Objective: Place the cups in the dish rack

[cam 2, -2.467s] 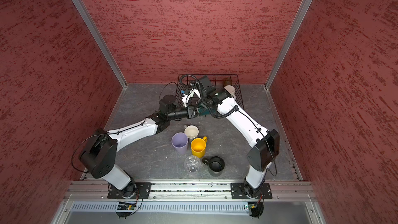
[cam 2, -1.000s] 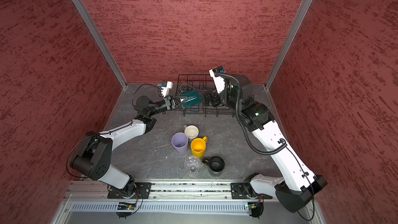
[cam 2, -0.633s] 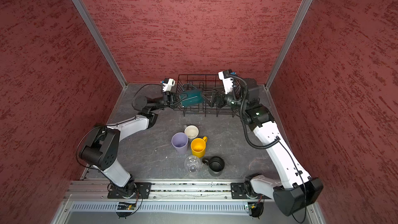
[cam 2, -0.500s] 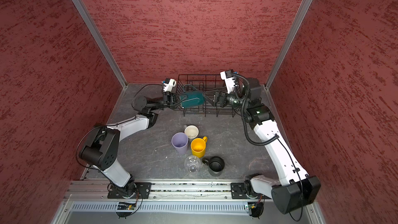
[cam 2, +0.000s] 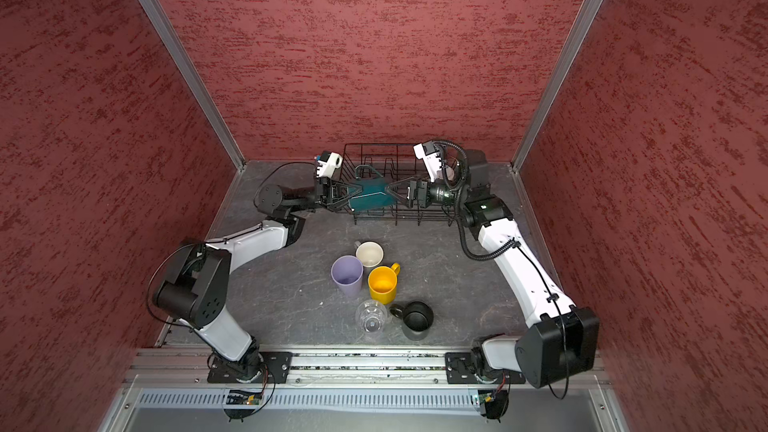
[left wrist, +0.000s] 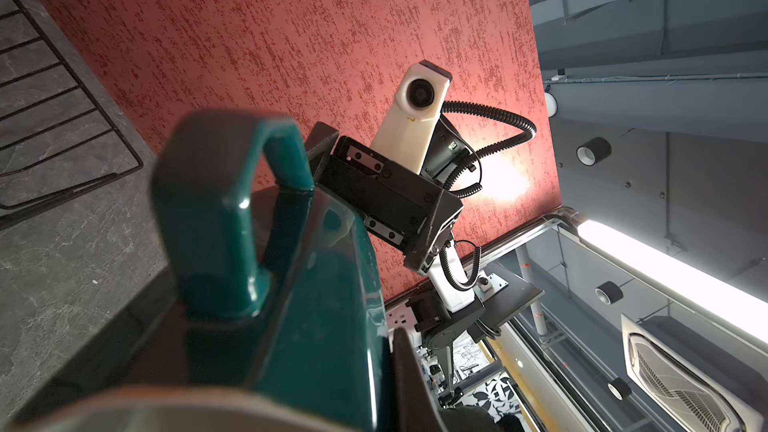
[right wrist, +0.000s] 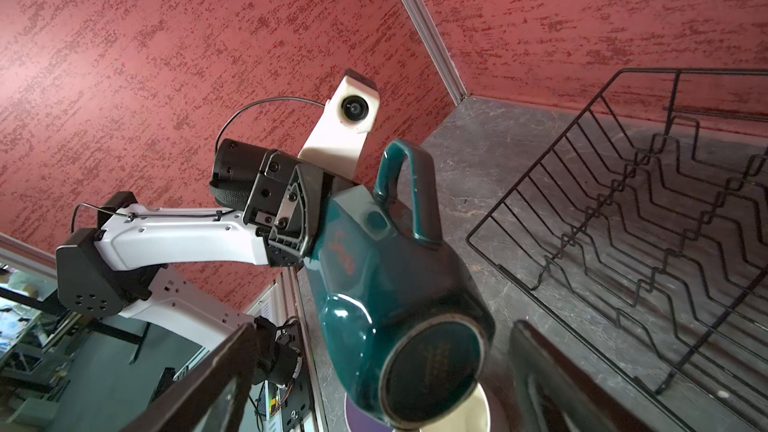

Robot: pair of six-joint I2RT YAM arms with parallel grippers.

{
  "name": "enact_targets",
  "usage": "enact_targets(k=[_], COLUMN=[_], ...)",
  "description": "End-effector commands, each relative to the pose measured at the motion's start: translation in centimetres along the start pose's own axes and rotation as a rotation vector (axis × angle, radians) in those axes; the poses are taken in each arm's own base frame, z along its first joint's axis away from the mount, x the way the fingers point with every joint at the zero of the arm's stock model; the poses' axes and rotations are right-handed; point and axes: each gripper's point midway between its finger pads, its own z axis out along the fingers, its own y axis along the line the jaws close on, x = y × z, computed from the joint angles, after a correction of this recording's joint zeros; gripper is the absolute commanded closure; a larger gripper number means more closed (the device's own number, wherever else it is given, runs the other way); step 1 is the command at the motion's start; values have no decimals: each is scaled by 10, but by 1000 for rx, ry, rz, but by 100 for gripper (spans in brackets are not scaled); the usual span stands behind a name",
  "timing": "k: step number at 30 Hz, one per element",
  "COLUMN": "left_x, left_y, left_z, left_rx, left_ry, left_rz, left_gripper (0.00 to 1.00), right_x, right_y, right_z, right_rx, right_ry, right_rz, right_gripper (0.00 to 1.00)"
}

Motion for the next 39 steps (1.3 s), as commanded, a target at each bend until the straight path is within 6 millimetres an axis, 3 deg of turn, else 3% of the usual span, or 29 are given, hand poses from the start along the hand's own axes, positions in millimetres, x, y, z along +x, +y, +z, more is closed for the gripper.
enact_targets(k=[1, 15, 29, 39], left_x=[-3, -1, 2, 4], left_y=[-44, -44, -45, -48], left_z=[7, 14, 19, 24], left_rx=[88, 98, 108, 117], left_ry=[-3, 6, 18, 45], left_rz=[164, 156, 147, 131], left_gripper=[100, 100, 100, 100], right_x=[-3, 15, 15, 17], right_y=[13, 16, 26, 31], right_z=[3, 27, 37, 42], right_rx=[-66, -114, -99, -92], right_ry=[-8, 34, 13, 18], right_rz=[-50, -22, -75, -139], right_gripper=[5, 7, 15, 9])
